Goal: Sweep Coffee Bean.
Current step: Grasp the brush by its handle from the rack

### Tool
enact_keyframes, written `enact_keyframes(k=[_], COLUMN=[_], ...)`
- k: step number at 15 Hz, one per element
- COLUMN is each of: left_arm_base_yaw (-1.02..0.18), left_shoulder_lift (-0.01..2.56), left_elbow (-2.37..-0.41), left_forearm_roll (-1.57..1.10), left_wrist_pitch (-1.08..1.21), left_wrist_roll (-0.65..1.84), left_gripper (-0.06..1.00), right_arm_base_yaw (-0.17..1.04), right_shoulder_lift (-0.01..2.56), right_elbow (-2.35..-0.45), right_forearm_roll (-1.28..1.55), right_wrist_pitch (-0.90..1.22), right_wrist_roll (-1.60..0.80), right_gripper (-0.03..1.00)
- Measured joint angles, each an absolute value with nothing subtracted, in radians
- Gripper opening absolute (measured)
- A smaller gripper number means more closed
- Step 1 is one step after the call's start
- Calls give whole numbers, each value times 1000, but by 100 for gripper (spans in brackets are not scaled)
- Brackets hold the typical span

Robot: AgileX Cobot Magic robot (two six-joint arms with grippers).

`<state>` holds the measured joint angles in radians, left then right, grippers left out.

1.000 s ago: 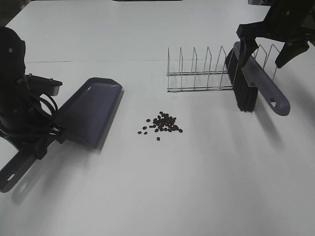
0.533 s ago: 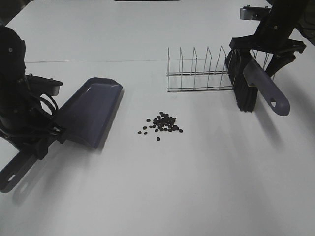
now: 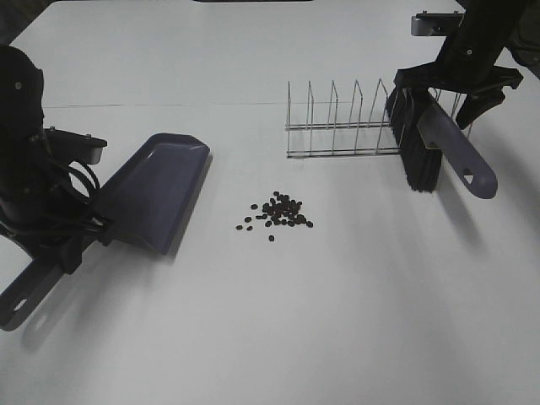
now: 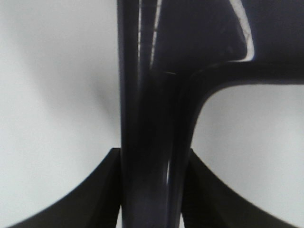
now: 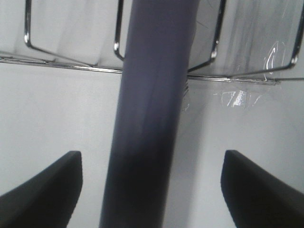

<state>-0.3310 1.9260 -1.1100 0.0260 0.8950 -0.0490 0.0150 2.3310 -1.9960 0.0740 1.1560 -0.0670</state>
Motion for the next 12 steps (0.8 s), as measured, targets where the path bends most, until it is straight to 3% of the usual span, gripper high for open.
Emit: enact_keyframes(k=[8,12], left_arm_base_yaw=[-331,-331], left_shoulder_lift=[1926,1926], left_elbow=[-1110,-1110], left_forearm_roll=[26,26], left_wrist_pitch=[895,895], left_wrist_roll=[-49,-49], left_gripper=[32,32], right_arm_base_yaw=[15,15], right_shoulder_lift=[2331,2340], right_elbow=[-1996,-1998], right_forearm_roll=[74,75], right_wrist_pitch=[1149,1158], right_wrist_roll=[-67,-66], right_gripper=[64,31])
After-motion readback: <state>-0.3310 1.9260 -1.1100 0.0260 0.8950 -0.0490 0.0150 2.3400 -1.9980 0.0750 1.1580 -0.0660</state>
